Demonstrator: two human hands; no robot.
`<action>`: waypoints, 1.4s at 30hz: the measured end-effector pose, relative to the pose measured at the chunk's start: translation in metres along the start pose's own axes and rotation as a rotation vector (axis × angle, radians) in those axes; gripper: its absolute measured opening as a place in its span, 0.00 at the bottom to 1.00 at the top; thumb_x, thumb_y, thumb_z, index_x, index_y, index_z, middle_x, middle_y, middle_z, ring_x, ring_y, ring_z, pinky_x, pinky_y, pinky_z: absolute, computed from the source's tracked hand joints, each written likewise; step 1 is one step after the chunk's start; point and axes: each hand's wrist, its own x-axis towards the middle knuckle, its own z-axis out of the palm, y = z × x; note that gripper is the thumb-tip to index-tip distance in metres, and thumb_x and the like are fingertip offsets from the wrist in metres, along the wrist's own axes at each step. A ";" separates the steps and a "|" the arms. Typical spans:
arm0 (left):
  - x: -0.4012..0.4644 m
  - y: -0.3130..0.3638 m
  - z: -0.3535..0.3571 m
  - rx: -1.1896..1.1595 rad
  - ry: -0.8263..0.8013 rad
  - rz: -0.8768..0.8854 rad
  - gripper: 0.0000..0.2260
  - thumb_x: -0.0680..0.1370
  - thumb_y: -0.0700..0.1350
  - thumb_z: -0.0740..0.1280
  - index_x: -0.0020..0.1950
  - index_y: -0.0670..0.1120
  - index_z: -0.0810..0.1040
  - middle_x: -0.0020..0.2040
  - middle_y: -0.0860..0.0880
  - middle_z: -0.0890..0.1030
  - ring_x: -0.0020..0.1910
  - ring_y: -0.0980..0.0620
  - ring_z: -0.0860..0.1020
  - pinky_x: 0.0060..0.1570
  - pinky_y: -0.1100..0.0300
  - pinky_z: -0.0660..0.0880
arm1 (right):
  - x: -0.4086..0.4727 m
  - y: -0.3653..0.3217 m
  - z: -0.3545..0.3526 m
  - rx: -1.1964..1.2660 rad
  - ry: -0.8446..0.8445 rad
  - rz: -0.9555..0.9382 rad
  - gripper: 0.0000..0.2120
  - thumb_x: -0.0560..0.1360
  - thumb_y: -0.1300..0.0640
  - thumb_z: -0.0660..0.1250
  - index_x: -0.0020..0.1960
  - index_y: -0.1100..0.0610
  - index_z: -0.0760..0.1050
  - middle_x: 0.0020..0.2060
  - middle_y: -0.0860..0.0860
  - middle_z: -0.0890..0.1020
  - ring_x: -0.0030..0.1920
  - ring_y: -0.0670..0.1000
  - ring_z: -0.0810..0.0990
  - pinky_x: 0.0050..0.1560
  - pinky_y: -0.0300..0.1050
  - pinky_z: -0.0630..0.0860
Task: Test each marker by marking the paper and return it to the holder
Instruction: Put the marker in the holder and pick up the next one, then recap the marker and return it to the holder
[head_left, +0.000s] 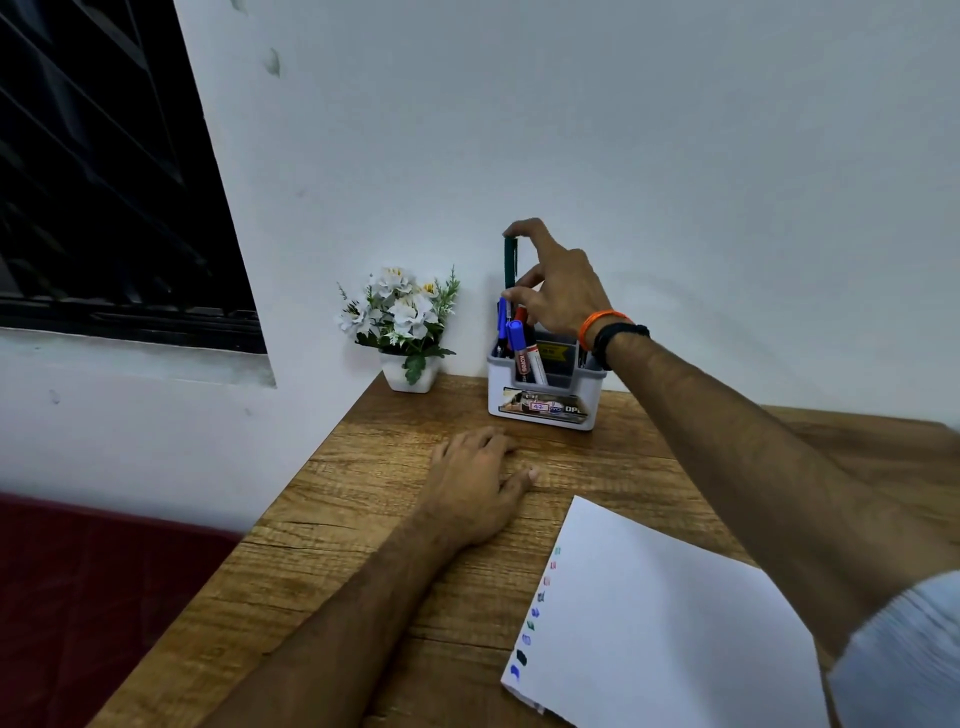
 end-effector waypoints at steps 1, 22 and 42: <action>0.000 0.000 0.000 0.002 -0.002 0.001 0.24 0.79 0.62 0.56 0.71 0.52 0.68 0.74 0.52 0.66 0.73 0.52 0.61 0.73 0.48 0.55 | 0.000 0.000 0.000 -0.006 -0.013 0.008 0.27 0.72 0.59 0.74 0.66 0.48 0.66 0.39 0.52 0.86 0.32 0.49 0.83 0.46 0.54 0.83; 0.001 -0.002 0.002 0.013 -0.016 -0.001 0.25 0.79 0.63 0.56 0.72 0.52 0.67 0.74 0.51 0.66 0.73 0.51 0.61 0.73 0.45 0.56 | -0.008 -0.002 -0.017 -0.199 -0.245 0.062 0.24 0.71 0.67 0.62 0.59 0.47 0.81 0.66 0.52 0.77 0.66 0.55 0.73 0.65 0.55 0.72; 0.001 -0.003 0.004 0.027 0.041 0.037 0.24 0.79 0.63 0.55 0.70 0.52 0.70 0.72 0.51 0.70 0.71 0.52 0.66 0.70 0.48 0.60 | -0.067 0.048 -0.037 -0.045 0.128 0.322 0.07 0.71 0.58 0.69 0.47 0.51 0.82 0.45 0.46 0.85 0.50 0.49 0.82 0.54 0.43 0.77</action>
